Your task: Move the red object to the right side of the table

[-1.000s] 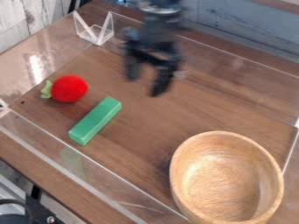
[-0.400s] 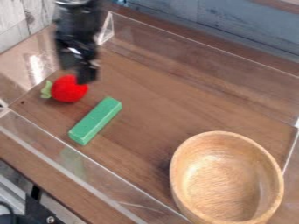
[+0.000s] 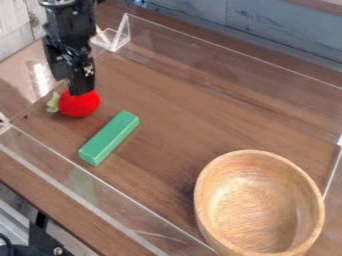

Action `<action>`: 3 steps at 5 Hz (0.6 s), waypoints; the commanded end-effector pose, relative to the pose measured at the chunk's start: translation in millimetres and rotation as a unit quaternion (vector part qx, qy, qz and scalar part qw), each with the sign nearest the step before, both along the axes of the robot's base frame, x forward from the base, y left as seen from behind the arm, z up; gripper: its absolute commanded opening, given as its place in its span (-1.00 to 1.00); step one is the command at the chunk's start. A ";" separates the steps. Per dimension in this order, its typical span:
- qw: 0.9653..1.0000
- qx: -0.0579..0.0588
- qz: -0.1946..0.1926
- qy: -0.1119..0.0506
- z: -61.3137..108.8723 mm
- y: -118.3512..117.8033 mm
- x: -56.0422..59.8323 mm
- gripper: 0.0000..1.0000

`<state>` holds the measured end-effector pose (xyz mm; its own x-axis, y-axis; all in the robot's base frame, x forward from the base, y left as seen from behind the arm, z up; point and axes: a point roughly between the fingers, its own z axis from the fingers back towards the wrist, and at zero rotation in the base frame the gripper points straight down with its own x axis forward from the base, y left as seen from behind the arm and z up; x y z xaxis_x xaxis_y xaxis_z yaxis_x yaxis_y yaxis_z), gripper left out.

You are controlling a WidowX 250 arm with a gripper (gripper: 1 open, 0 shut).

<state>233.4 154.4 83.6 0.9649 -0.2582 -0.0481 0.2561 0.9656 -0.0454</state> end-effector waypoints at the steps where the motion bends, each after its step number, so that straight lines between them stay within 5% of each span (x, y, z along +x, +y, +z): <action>1: 0.999 0.005 -0.027 -0.027 8.7 4.3 12.9 1.00; 3: 0.999 -0.007 0.006 -0.034 -10.4 11.3 15.8 1.00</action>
<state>243.2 159.6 60.4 0.9671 -0.2541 -0.0139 0.2523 0.9645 -0.0785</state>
